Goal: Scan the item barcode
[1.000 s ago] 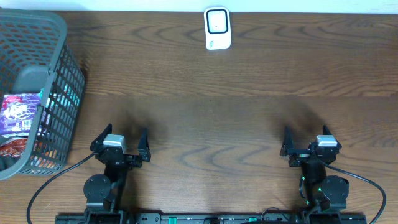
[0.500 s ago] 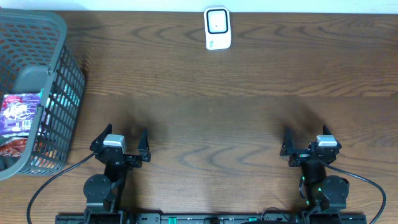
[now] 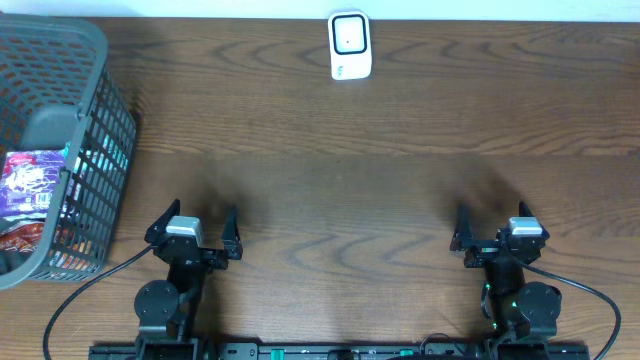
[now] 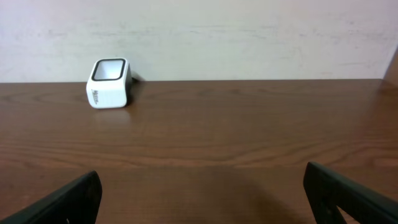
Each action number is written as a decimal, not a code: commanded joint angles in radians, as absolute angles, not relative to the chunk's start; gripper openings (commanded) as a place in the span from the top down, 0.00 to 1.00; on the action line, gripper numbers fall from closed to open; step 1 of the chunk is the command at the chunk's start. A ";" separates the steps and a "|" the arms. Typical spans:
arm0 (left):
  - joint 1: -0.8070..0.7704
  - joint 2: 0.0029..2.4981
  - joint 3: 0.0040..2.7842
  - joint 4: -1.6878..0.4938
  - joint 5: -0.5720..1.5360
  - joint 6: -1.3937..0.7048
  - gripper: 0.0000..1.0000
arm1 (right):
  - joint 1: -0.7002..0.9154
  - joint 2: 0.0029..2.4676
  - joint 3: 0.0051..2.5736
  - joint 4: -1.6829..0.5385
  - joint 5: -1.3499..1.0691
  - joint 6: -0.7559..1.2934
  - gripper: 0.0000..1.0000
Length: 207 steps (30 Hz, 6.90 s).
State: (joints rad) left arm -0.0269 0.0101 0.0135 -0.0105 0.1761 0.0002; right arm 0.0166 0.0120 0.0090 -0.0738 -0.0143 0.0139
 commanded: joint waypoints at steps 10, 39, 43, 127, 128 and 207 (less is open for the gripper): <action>-0.023 0.004 0.004 -0.056 0.184 0.002 0.02 | 0.006 0.006 0.006 -0.075 -0.013 0.021 0.01; -0.023 0.046 0.199 0.443 0.319 -0.278 0.02 | 0.006 0.006 0.006 -0.075 -0.013 0.021 0.01; -0.023 0.171 0.352 0.444 0.141 -0.202 0.02 | 0.006 0.006 0.006 -0.075 -0.013 0.021 0.01; 0.583 2.326 1.979 -1.010 -0.327 -0.443 0.91 | 0.006 0.006 0.006 -0.075 -0.013 0.021 0.01; 0.583 2.325 1.979 -1.014 -0.327 -0.443 0.92 | 0.006 0.006 0.006 -0.075 -0.013 0.021 0.01; -0.553 2.096 1.980 -0.981 0.226 -0.245 0.93 | 0.006 0.006 0.006 -0.075 -0.013 0.021 0.01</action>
State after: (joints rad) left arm -0.5312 2.0750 1.9717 -0.9863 0.2333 -0.2356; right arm 0.0166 0.0120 0.0086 -0.0734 -0.0135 0.0139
